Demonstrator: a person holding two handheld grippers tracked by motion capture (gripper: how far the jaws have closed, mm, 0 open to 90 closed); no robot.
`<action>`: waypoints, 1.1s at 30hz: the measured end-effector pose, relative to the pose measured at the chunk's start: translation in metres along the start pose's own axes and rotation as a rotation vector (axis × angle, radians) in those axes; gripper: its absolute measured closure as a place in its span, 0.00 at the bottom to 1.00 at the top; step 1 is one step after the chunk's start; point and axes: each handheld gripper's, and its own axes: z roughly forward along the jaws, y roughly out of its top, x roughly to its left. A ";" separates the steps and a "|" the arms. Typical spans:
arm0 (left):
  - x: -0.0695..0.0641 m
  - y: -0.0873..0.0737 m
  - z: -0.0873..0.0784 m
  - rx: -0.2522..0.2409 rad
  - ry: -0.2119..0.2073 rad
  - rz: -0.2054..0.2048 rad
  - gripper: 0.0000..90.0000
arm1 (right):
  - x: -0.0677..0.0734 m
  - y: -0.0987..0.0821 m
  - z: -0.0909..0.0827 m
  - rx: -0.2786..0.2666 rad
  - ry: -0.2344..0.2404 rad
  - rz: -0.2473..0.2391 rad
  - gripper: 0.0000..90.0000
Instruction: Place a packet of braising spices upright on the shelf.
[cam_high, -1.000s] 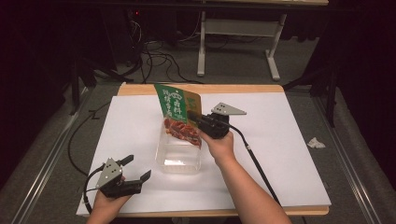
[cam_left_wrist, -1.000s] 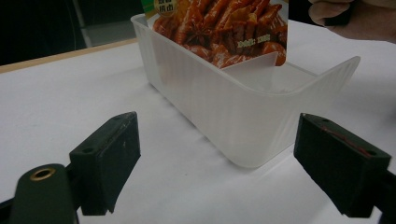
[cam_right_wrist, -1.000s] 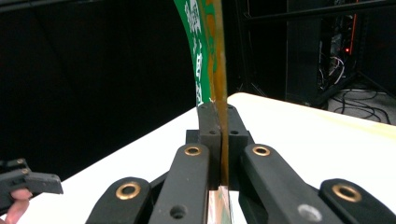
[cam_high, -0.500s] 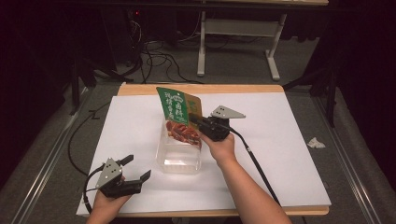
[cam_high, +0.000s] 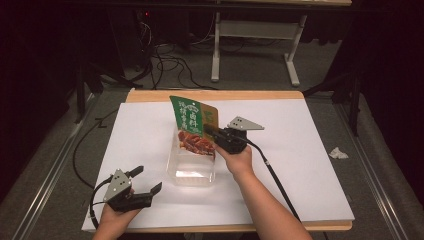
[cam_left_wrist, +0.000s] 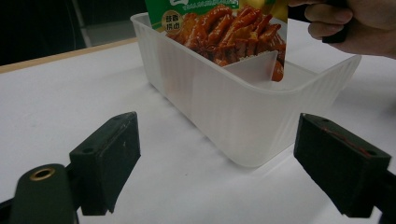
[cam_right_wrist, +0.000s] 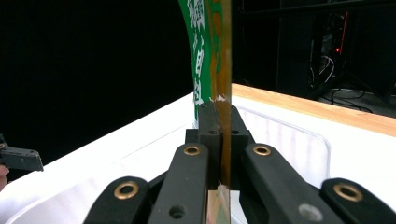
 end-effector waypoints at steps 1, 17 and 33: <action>0.000 0.000 0.000 0.000 0.000 0.001 0.17 | 0.000 0.000 -0.001 -0.001 0.001 0.002 1.00; 0.000 0.000 0.000 0.003 -0.001 0.002 0.17 | 0.004 0.009 -0.008 0.070 -0.004 -0.039 0.38; 0.001 -0.001 -0.001 0.012 0.006 -0.004 0.17 | -0.006 0.009 -0.093 0.079 -0.169 -0.077 0.17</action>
